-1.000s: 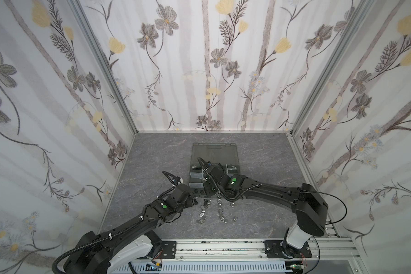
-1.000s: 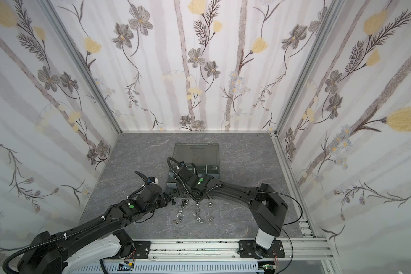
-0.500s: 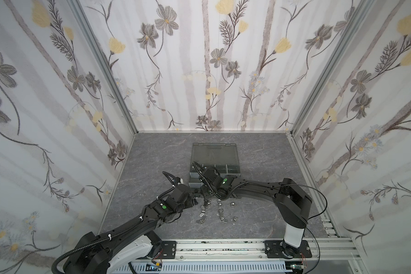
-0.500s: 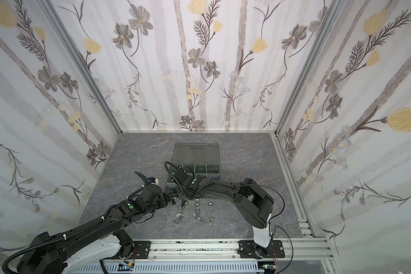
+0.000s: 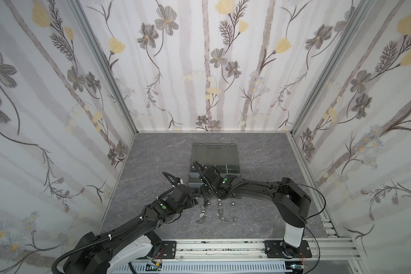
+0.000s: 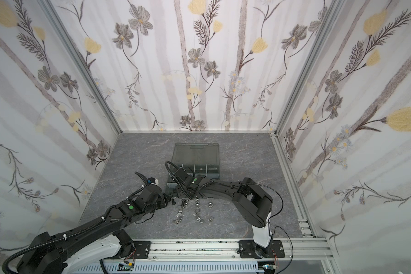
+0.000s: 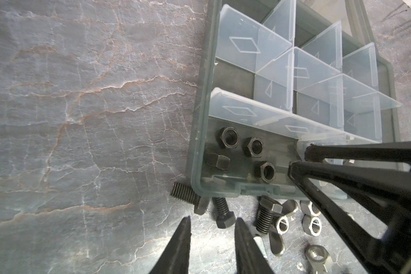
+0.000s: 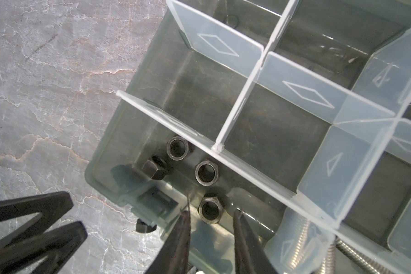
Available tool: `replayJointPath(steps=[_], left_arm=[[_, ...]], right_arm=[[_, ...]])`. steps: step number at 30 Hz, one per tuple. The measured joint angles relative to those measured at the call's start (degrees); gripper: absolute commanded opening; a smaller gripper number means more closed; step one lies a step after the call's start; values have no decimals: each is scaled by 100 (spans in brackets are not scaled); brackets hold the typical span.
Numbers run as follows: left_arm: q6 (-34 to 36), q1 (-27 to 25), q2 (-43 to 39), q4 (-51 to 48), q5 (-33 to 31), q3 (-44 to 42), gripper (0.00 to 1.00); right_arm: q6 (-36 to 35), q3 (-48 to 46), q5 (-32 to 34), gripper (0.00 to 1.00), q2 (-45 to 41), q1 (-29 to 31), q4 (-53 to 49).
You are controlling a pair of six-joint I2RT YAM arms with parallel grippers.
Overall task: Sort the screws and nuts into containers
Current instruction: 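Carry the black nut with the right gripper into the front compartment and open, then lower the left gripper to a black bolt while the right gripper withdraws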
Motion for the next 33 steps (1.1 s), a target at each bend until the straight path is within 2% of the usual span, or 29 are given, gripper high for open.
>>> replayJointPath(steps=[7,18,24,26,33], left_arm=[[0,0,-33,11,17,-61,34],[-111,-4,-140,17,15,-275,34],[-164,-4,-26,20,13,-299,36],[-177,-4,57,37,11,-299,39],[-251,-4,472,94,-4,-173,39]], right_arm=[[63,-402,-68,33,-557,0,149],[503,-1674,-190,34,-1679,-4,645],[702,-2076,-269,34,-1967,0,765],[754,-2122,-282,34,-2002,0,815],[793,-2140,-293,34,-2024,7,826]])
